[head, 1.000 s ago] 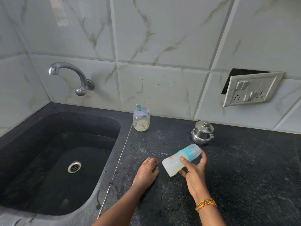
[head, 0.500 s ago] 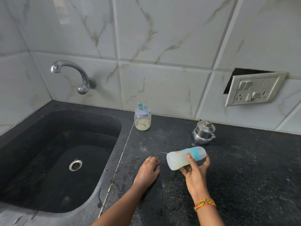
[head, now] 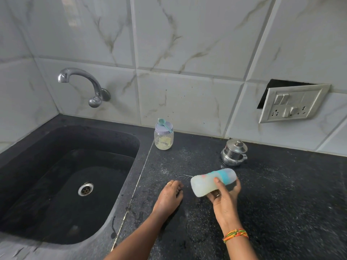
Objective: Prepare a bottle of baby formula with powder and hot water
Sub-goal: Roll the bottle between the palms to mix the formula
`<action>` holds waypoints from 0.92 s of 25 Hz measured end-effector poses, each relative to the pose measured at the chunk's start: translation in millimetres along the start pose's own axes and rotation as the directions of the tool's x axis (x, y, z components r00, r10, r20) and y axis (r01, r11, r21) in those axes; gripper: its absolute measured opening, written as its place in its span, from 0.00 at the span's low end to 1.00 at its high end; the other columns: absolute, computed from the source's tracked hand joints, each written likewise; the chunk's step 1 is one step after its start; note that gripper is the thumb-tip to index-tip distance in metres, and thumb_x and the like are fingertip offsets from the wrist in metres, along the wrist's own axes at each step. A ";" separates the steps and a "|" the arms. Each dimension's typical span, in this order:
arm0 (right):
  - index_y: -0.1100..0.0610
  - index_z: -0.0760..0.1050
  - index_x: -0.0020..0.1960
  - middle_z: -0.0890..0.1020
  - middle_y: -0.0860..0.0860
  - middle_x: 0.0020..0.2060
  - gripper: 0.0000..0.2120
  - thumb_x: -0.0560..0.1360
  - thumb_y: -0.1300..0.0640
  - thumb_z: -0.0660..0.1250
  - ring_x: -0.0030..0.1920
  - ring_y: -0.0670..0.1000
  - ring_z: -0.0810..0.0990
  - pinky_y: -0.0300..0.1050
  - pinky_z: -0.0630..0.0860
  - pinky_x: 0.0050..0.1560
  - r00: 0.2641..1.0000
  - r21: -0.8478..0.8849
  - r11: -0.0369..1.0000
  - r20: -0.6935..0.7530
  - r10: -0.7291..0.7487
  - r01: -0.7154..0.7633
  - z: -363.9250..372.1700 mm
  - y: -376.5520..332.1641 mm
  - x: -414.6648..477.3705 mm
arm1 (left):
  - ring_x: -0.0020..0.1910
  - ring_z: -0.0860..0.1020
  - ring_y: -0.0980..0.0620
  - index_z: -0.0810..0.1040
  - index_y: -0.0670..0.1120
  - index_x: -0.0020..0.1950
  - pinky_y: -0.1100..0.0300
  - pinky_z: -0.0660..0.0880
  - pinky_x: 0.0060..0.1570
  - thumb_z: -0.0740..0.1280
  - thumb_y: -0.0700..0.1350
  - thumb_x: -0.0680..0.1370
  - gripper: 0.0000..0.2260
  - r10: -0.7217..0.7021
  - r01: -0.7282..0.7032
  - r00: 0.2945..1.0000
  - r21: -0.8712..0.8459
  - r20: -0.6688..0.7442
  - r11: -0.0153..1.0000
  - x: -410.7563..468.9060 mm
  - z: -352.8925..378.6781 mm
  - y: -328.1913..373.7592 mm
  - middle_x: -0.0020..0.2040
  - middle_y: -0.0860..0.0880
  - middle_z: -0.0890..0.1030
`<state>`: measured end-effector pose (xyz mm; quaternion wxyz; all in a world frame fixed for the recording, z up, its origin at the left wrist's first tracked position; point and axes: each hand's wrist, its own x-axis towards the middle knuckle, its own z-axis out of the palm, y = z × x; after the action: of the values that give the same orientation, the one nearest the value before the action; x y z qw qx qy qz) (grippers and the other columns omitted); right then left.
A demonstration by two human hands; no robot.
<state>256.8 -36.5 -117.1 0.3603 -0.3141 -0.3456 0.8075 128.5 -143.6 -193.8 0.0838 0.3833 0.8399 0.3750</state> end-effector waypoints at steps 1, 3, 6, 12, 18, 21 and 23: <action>0.42 0.61 0.67 0.75 0.53 0.60 0.30 0.74 0.68 0.65 0.53 0.54 0.78 0.51 0.82 0.39 1.000 0.049 0.999 -0.024 0.008 -0.007 -0.2 0.3 1.4 | 0.40 0.69 0.61 0.75 0.45 0.53 0.77 0.65 0.41 0.63 0.40 0.76 0.07 -0.001 0.001 1.000 -0.003 0.000 1.000 -0.2 -0.1 0.4 0.45 0.53 0.72; 0.42 0.61 0.67 0.76 0.53 0.57 0.32 0.73 0.69 0.66 0.53 0.54 0.78 0.52 0.81 0.41 1.000 -0.028 0.999 0.012 0.016 -0.015 -1.9 -0.3 1.7 | 0.40 0.69 0.61 0.75 0.46 0.53 0.76 0.66 0.41 0.63 0.40 0.76 0.07 0.000 0.000 1.000 -0.004 0.000 1.000 -0.1 -0.1 -0.3 0.45 0.54 0.72; 0.43 0.59 0.69 0.77 0.53 0.55 0.35 0.72 0.71 0.66 0.52 0.54 0.79 0.54 0.80 0.43 1.000 -0.063 0.998 0.024 0.013 -0.011 -1.7 -2.1 0.7 | 0.40 0.69 0.60 0.75 0.45 0.53 0.74 0.66 0.42 0.63 0.40 0.75 0.07 -0.005 0.005 1.000 -0.008 0.004 1.000 0.3 0.3 -0.6 0.45 0.54 0.72; 0.43 0.60 0.69 0.78 0.53 0.54 0.35 0.72 0.71 0.66 0.52 0.55 0.79 0.55 0.79 0.43 0.998 -0.099 0.995 0.065 0.023 -0.017 -4.8 -0.6 1.4 | 0.41 0.69 0.60 0.75 0.45 0.53 0.73 0.65 0.44 0.63 0.40 0.75 0.08 0.005 -0.005 1.000 0.002 -0.002 1.000 0.0 0.0 0.3 0.46 0.54 0.72; 0.48 0.63 0.70 0.74 0.58 0.63 0.27 0.75 0.63 0.66 0.56 0.57 0.78 0.52 0.83 0.36 0.990 0.197 0.971 -0.025 0.141 -0.133 -1.4 -3.4 7.2 | 0.41 0.68 0.60 0.75 0.45 0.53 0.76 0.65 0.42 0.63 0.40 0.76 0.07 0.001 -0.001 1.000 0.001 0.002 1.000 -1.4 -0.8 0.7 0.46 0.54 0.72; 0.49 0.62 0.70 0.75 0.58 0.61 0.27 0.75 0.63 0.65 0.56 0.58 0.78 0.49 0.82 0.32 0.991 0.140 0.982 0.054 0.121 -0.127 7.9 -21.5 6.3 | 0.41 0.69 0.59 0.75 0.45 0.54 0.73 0.65 0.44 0.62 0.40 0.76 0.08 0.000 0.000 1.000 0.008 0.000 1.000 -0.8 -0.8 0.5 0.45 0.54 0.71; 0.49 0.63 0.70 0.77 0.57 0.57 0.27 0.74 0.63 0.65 0.53 0.56 0.79 0.46 0.81 0.30 0.989 0.120 0.987 0.121 0.088 -0.103 19.1 -38.8 0.4 | 0.41 0.69 0.58 0.75 0.45 0.54 0.72 0.65 0.44 0.62 0.40 0.76 0.08 -0.001 0.001 1.000 0.014 0.004 1.000 -1.0 -0.6 0.8 0.46 0.53 0.72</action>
<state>256.3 -23.0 -76.0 0.3197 -0.2598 -0.2985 0.8609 129.4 -144.4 -193.0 0.0831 0.3840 0.8425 0.3684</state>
